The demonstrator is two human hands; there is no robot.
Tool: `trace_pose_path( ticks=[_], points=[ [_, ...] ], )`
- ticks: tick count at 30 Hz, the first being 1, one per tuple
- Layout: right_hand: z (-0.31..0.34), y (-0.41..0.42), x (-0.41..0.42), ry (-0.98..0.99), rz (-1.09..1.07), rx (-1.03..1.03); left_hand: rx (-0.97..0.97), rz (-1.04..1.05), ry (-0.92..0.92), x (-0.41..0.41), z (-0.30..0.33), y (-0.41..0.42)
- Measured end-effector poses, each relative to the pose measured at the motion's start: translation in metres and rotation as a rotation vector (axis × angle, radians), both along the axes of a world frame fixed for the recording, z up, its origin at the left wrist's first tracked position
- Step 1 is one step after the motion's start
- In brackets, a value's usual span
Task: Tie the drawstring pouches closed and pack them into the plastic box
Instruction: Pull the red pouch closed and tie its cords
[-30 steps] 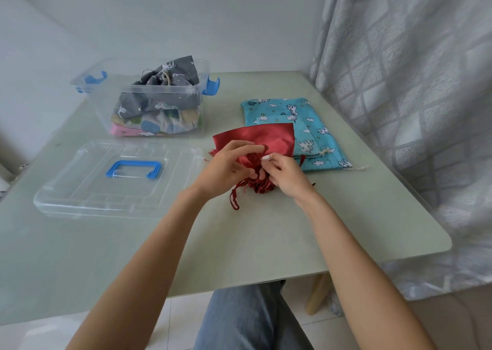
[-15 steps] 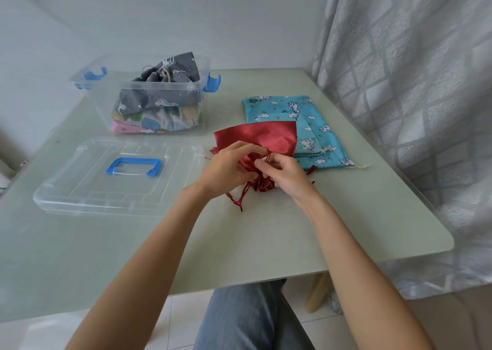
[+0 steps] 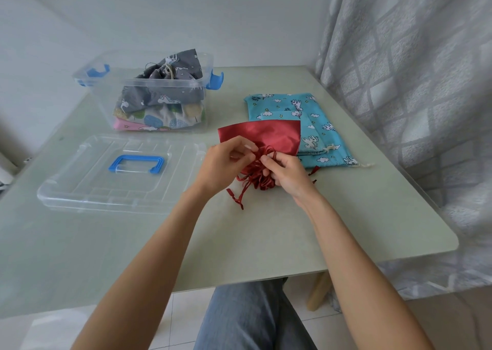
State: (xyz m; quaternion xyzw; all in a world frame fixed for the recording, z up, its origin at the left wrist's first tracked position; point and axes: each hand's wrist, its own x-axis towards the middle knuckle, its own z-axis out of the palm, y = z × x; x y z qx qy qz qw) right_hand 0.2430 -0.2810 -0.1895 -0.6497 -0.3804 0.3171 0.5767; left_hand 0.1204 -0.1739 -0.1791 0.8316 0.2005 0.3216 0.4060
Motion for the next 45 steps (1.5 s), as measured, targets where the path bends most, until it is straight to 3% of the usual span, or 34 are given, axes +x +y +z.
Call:
trace_pose_path(
  ticks=[6,15,21,36,42,45],
  points=[
    [0.000,-0.001,0.000,0.089,0.029,-0.007,-0.359,-0.022,-0.156,0.002,-0.008,-0.002],
    [0.008,0.001,-0.001,0.243,0.075,0.061,-0.544,-0.207,-0.284,0.000,-0.008,-0.001],
    [0.007,-0.001,0.003,0.261,0.031,0.065,-0.360,-0.176,0.060,-0.001,-0.006,0.002],
    [0.006,-0.015,0.004,0.513,0.106,0.055,-0.108,-0.181,0.112,0.002,-0.024,-0.008],
    [0.007,-0.011,0.005,0.426,0.127,0.103,-0.361,-0.272,-0.090,-0.002,-0.018,-0.010],
    [0.004,-0.007,0.003,0.334,0.076,0.153,-0.419,-0.277,-0.101,-0.001,-0.016,-0.012]
  ],
)
